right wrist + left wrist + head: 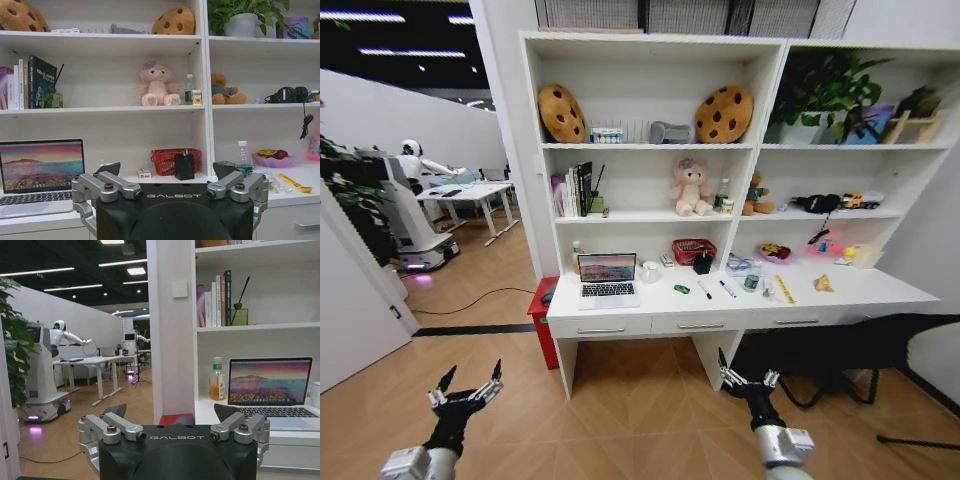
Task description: Organize the objects on the table.
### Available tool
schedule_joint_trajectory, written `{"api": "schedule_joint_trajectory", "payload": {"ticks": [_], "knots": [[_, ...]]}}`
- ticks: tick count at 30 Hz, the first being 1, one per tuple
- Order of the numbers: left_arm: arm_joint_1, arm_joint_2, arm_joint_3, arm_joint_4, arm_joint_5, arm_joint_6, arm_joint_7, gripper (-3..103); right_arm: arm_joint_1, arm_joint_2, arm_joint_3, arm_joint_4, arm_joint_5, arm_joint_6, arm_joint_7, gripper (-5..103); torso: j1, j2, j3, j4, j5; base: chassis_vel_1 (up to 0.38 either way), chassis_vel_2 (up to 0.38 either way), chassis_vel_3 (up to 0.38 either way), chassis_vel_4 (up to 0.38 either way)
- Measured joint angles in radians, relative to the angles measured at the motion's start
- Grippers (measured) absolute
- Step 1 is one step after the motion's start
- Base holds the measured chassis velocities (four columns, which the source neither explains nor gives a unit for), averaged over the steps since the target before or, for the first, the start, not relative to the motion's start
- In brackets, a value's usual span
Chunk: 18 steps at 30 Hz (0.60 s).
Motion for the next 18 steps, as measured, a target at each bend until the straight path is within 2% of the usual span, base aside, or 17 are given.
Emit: {"api": "schedule_joint_trajectory", "payload": {"ticks": [18], "knots": [[0.010, -0.045, 0.015, -0.014, 0.035, -0.006, 0.013, 99, -0.002, -0.002, -0.001, 0.011, 0.056, -0.027, 0.005, 100, 0.000, 0.000, 0.000, 0.0000, 0.0001, 0.000, 0.000, 0.000, 0.000]]}}
